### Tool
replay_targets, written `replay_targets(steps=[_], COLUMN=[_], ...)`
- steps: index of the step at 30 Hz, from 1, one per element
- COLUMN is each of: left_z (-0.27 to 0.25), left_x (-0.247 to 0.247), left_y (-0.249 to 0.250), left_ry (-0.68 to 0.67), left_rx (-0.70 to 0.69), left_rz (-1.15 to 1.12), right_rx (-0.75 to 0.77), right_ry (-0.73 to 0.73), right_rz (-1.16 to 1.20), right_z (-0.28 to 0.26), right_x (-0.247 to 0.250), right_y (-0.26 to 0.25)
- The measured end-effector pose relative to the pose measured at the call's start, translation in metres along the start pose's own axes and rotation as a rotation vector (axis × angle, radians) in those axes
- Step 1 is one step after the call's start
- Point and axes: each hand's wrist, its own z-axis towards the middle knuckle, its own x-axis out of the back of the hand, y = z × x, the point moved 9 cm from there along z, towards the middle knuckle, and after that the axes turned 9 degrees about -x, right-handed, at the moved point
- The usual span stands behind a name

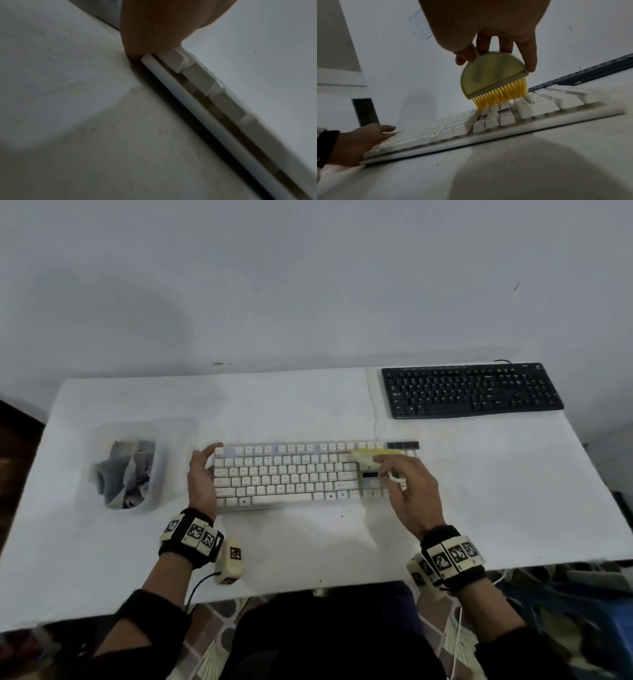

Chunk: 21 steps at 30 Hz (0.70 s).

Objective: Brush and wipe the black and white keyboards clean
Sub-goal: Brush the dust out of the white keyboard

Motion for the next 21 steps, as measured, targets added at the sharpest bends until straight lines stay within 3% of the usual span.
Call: replay_targets(steps=[3,6,12,19,21], left_z=[0.000,0.004,0.001,0.001,0.002], left_x=[-0.001,0.000,-0.002,0.001,0.002], left_y=[0.000,0.002,0.007,0.005,0.003], left_ry=[-0.012,-0.021,-0.032,-0.032,-0.026], left_rx=[0.005,-0.006,-0.047,-0.022,-0.021], left_rz=[-0.014,-0.009,0.013,0.017,0.018], right_rx=[0.012,0.047,-0.059,0.055,0.013], right_ry=[0.059,-0.024,0.062,-0.003,0.007], right_rz=[-0.001,-0.025,-0.005,-0.028,-0.029], right_z=[-0.006,-0.008,-0.008,-0.007,-0.006], right_x=[-0.001,-0.027,-0.011,-0.023,-0.019], right_y=[-0.013,-0.033,-0.011,-0.035,-0.023])
